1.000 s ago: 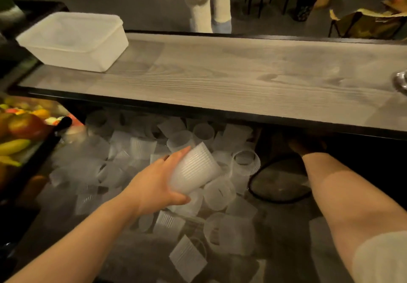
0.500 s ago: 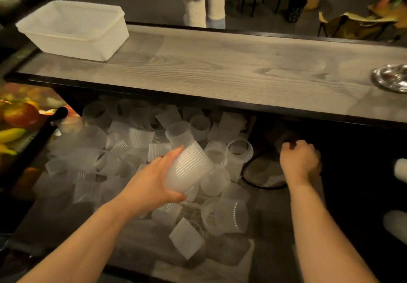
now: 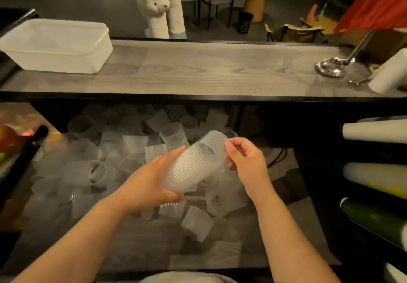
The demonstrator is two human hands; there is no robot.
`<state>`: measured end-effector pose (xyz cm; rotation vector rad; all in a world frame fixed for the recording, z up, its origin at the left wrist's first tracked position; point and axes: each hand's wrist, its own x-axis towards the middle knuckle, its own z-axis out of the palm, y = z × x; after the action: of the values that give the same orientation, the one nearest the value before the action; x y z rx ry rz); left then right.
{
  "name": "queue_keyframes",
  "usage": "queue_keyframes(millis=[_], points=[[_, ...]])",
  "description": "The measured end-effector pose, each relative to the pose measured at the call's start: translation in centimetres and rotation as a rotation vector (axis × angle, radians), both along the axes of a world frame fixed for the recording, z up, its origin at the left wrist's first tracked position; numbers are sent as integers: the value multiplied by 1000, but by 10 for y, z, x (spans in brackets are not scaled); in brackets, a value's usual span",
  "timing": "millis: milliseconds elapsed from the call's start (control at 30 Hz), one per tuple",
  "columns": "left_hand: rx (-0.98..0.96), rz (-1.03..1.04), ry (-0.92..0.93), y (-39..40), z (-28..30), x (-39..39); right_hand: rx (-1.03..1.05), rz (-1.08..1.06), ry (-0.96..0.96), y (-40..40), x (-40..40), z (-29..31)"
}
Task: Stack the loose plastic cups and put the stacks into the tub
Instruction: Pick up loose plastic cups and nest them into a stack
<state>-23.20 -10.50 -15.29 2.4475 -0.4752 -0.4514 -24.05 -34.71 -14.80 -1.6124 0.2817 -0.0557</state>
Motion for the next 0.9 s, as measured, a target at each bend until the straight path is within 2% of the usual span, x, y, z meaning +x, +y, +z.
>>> queue_keyframes(millis=[200, 467, 567, 633, 733, 833, 900], points=[[-10, 23, -44, 26, 9, -1, -273, 151, -114, 35, -9, 5], [65, 45, -79, 54, 13, 6, -382, 298, -112, 68, -15, -9], [52, 69, -68, 60, 11, 12, -440, 220, -51, 72, -21, -19], [30, 76, -65, 65, 10, 15, -643, 194, 54, 70, -31, -27], [7, 75, -45, 73, 7, 20, -1090, 419, 224, 68, -48, -44], [11, 69, -46, 77, 3, 24, -1290, 546, 297, 76, -60, -61], [-1, 65, -35, 77, 1, 25, -1345, 572, 337, 79, -63, -68]])
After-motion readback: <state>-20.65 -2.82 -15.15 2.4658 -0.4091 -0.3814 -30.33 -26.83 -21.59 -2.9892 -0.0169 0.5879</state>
